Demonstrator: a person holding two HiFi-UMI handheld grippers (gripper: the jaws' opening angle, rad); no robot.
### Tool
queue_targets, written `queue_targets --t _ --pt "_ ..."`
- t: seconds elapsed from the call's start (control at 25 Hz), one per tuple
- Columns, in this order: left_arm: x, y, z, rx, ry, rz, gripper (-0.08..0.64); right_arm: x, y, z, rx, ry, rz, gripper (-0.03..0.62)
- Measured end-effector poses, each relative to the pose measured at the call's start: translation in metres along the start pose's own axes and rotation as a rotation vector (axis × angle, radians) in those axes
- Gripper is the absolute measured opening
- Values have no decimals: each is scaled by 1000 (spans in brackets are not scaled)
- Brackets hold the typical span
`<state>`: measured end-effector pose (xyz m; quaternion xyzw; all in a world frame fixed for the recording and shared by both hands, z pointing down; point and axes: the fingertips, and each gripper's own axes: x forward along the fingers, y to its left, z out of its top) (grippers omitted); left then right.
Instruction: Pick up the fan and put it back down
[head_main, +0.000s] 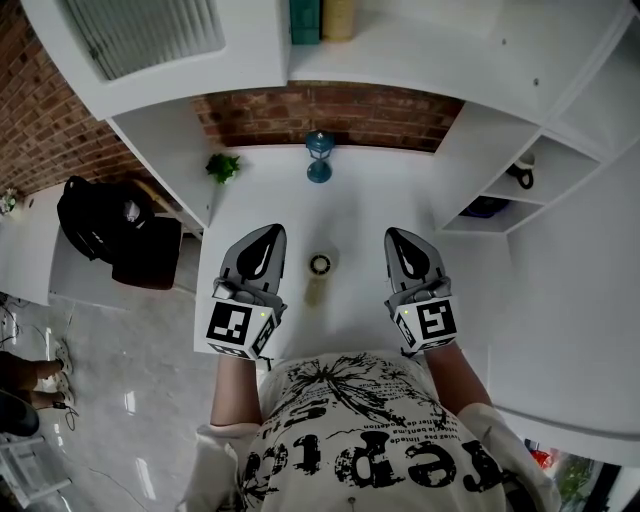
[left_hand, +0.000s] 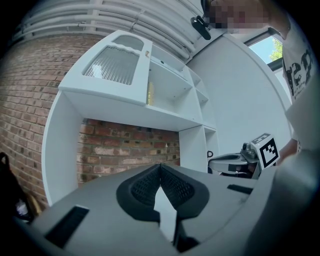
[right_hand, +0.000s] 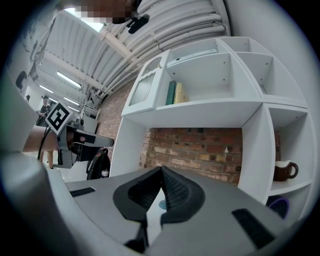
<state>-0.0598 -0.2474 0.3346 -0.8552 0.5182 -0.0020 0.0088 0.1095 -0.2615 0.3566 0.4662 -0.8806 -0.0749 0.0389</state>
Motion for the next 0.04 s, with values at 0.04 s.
queue_targets --t 0.04 --pt "0 0 -1 2 4 0 14 1 0 0 1 0 0 13"
